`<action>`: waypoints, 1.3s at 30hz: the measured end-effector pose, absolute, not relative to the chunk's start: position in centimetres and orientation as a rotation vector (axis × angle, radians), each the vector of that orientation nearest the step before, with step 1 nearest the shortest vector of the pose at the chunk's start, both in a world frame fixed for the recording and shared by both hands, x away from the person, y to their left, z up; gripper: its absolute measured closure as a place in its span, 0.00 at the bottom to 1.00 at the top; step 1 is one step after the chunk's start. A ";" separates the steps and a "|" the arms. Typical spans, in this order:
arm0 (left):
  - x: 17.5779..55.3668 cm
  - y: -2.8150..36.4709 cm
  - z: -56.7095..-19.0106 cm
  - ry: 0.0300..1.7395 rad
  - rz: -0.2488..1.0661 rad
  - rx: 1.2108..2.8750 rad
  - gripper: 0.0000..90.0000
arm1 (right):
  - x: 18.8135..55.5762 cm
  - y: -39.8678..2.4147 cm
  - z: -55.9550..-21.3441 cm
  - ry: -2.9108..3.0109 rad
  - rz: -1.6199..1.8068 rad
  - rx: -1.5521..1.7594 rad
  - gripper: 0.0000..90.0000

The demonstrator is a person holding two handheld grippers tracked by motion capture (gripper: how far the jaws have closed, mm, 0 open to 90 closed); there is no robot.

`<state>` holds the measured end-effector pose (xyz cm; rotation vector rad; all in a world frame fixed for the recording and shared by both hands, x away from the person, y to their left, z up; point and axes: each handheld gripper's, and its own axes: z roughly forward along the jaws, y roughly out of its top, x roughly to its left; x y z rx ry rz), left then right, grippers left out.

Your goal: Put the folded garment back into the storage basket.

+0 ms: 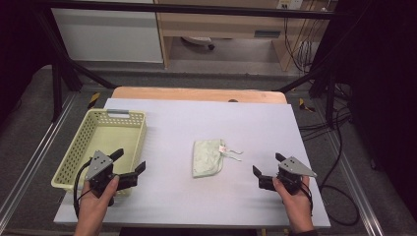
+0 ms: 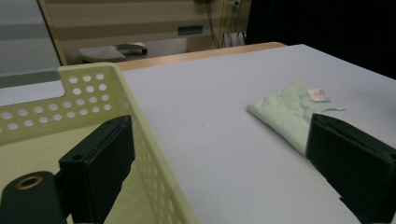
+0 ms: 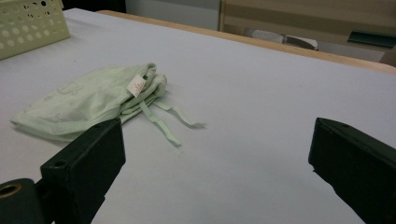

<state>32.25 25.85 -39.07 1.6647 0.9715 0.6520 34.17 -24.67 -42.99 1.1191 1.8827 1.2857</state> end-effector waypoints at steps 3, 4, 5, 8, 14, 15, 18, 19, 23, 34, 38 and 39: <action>31.8 25.2 -38.7 0.943 0.650 1.660 0.09 | 34.2 -24.6 -43.1 1.899 1.284 1.121 0.04; 31.5 24.7 -38.5 0.923 0.641 1.651 0.09 | 34.3 -24.5 -43.1 1.910 1.277 1.121 0.04; 31.5 24.7 -38.5 0.923 0.641 1.651 0.09 | 34.3 -24.4 -43.1 1.915 1.275 1.117 0.04; 31.3 23.3 -38.3 0.895 0.624 1.661 0.09 | 34.3 -24.2 -43.1 1.925 1.272 1.113 0.04; 32.6 19.1 -39.3 0.866 0.549 1.739 0.12 | 34.3 -24.0 -43.3 1.948 1.267 1.109 0.04; 32.9 18.6 -39.5 0.867 0.521 1.751 0.12 | 34.3 -23.9 -43.2 1.950 1.269 1.105 0.04; 33.5 17.5 -40.0 0.867 0.498 1.797 0.12 | 34.3 -23.8 -43.2 1.960 1.268 1.097 0.04; 33.8 17.0 -40.3 0.870 0.484 1.816 0.12 | 34.2 -23.6 -43.2 1.969 1.270 1.088 0.03; 35.0 15.1 -41.4 0.862 0.430 1.887 0.13 | 34.1 -23.3 -43.2 1.981 1.264 1.081 0.03; 36.3 11.2 -43.4 0.820 0.391 2.045 0.13 | 34.3 -23.1 -43.3 2.002 1.261 1.087 0.03; 36.5 10.6 -43.7 0.816 0.384 2.062 0.13 | 34.3 -23.1 -43.3 2.003 1.261 1.091 0.03; 36.4 10.4 -43.8 0.815 0.384 2.068 0.13 | 34.3 -23.1 -43.3 2.004 1.262 1.093 0.03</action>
